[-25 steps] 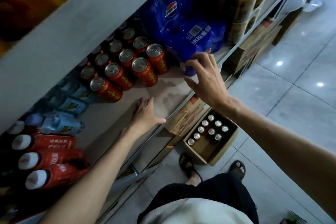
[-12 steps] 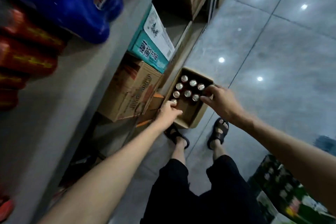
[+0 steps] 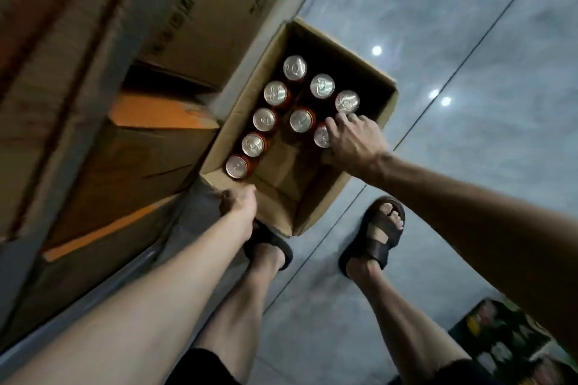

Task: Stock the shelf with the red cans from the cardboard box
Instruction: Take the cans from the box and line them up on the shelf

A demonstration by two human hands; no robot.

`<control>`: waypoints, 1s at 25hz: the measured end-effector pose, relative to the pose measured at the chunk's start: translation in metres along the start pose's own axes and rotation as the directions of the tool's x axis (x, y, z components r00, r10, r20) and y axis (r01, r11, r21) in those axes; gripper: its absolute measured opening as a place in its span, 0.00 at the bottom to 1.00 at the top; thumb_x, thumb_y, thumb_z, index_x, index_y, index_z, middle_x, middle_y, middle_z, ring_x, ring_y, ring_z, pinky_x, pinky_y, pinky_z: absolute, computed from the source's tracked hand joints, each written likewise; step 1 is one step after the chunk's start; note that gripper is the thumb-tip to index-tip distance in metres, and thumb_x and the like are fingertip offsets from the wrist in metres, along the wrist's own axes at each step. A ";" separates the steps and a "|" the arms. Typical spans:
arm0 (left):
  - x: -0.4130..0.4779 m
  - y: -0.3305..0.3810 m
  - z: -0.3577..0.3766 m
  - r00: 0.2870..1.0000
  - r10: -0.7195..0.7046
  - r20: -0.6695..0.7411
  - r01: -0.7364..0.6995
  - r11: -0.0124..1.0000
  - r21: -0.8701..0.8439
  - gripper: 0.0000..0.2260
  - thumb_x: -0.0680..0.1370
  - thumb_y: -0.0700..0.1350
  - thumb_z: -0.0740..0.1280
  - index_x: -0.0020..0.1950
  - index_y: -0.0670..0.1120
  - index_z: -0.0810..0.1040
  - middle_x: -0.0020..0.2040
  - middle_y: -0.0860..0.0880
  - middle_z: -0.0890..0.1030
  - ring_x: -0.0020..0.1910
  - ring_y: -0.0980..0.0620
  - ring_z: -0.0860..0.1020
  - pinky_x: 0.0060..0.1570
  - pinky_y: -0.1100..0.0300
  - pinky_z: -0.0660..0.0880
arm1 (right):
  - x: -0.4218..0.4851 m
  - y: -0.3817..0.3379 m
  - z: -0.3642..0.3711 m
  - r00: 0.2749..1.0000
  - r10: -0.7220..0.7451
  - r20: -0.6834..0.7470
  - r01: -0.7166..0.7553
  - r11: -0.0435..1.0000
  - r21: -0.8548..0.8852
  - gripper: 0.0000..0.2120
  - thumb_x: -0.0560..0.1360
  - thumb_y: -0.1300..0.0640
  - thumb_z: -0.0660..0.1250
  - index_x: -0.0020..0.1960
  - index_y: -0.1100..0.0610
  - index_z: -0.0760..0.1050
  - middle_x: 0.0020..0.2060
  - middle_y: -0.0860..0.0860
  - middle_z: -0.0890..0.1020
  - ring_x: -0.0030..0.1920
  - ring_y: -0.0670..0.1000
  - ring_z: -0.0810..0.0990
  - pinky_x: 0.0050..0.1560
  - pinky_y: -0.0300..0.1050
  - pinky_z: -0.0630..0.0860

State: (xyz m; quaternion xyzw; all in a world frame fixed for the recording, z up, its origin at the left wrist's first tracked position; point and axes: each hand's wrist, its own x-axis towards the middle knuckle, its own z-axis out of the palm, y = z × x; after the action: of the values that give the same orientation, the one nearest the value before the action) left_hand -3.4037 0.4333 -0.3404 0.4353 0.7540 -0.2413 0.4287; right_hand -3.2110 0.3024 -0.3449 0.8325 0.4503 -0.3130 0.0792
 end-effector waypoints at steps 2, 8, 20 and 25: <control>0.032 -0.004 0.016 1.000 0.001 0.007 -0.001 1.000 -0.013 0.27 0.80 0.53 0.62 0.75 0.42 0.64 0.71 0.39 0.71 0.69 0.38 0.71 0.70 0.44 0.68 | 0.036 -0.014 0.038 0.996 0.087 0.031 -0.087 0.996 -0.010 0.35 0.71 0.39 0.70 0.66 0.62 0.66 0.58 0.60 0.76 0.55 0.60 0.78 0.45 0.49 0.70; 0.054 -0.005 0.015 0.996 0.005 -0.093 -0.004 1.000 0.019 0.34 0.75 0.46 0.66 0.76 0.38 0.55 0.63 0.42 0.77 0.61 0.40 0.77 0.65 0.43 0.73 | 0.084 -0.025 0.093 0.958 0.287 0.018 -0.285 0.956 -0.061 0.21 0.81 0.54 0.57 0.66 0.68 0.62 0.57 0.66 0.76 0.50 0.60 0.81 0.37 0.46 0.69; -0.106 0.017 -0.039 0.747 0.640 0.181 -0.650 0.646 0.399 0.49 0.70 0.44 0.76 0.81 0.47 0.47 0.80 0.45 0.54 0.79 0.46 0.54 0.76 0.51 0.58 | -0.082 -0.005 -0.075 0.998 0.056 0.036 -0.067 0.779 0.624 0.32 0.60 0.34 0.69 0.53 0.56 0.68 0.43 0.52 0.77 0.42 0.55 0.78 0.40 0.50 0.74; -0.256 0.049 -0.104 0.401 0.834 0.380 -0.900 0.281 0.332 0.38 0.67 0.49 0.79 0.73 0.45 0.67 0.69 0.46 0.74 0.70 0.45 0.71 0.69 0.52 0.67 | -0.177 -0.013 -0.231 0.981 -0.139 -0.137 0.195 0.669 0.717 0.32 0.64 0.36 0.66 0.62 0.52 0.68 0.47 0.47 0.79 0.45 0.49 0.77 0.45 0.44 0.75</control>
State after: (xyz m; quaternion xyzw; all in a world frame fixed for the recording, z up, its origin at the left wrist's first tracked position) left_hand -3.3415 0.4198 -0.0668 0.8497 0.2755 -0.1791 0.4124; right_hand -3.1884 0.2818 -0.0549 0.7612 0.3661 -0.4421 -0.3019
